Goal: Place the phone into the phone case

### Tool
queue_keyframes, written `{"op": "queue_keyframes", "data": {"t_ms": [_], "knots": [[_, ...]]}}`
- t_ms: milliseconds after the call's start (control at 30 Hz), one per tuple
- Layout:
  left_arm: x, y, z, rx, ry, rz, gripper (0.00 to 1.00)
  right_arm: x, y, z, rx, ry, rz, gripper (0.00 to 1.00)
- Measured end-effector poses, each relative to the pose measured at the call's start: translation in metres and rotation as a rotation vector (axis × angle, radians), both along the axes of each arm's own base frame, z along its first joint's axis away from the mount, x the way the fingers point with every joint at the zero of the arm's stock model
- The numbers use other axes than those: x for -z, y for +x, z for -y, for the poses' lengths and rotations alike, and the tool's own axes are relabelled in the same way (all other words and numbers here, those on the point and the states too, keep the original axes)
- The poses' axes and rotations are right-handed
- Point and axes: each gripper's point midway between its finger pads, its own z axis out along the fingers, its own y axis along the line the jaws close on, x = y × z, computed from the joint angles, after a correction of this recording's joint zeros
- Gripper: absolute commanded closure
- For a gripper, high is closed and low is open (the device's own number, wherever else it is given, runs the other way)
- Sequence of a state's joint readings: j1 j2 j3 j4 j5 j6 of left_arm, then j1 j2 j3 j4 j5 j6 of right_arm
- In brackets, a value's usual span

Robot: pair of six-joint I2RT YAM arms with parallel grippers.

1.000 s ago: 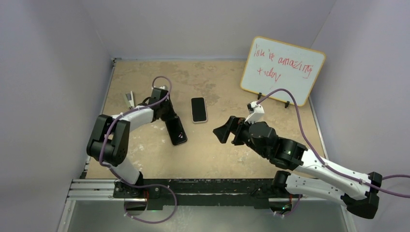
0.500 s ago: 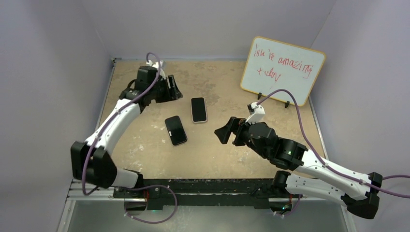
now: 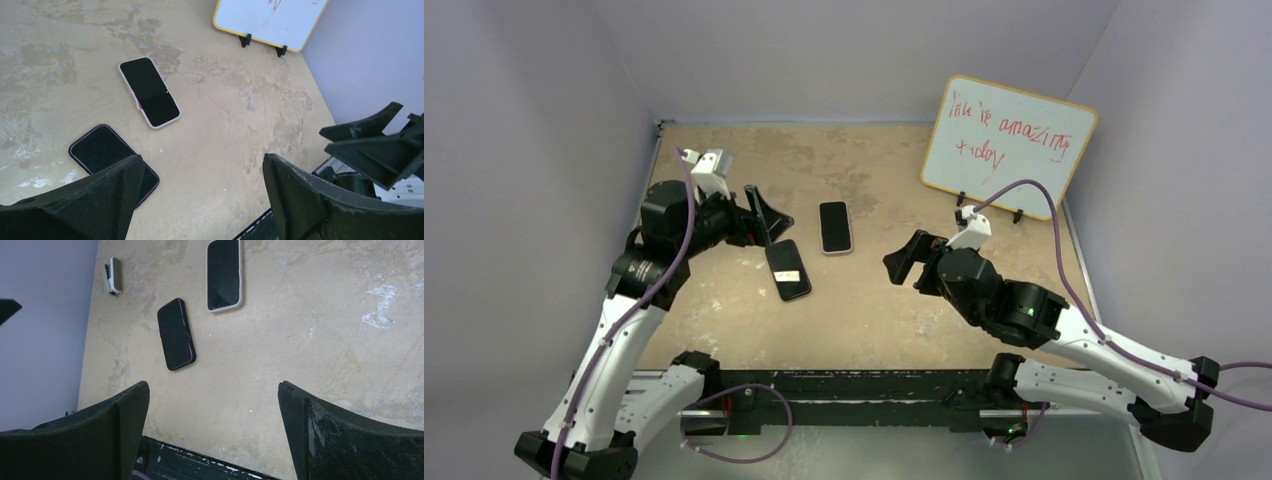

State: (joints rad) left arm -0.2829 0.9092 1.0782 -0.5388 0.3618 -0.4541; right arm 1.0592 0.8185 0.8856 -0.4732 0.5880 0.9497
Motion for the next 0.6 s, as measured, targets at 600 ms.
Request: {"op": "queue_keyframes", "data": {"t_ms": [600], "knots": [[0.019,-0.028,0.002,0.044,-0.035,-0.028,0.06,-0.002,0.0,0.0,0.018,0.022,-0.014,0.01]]}}
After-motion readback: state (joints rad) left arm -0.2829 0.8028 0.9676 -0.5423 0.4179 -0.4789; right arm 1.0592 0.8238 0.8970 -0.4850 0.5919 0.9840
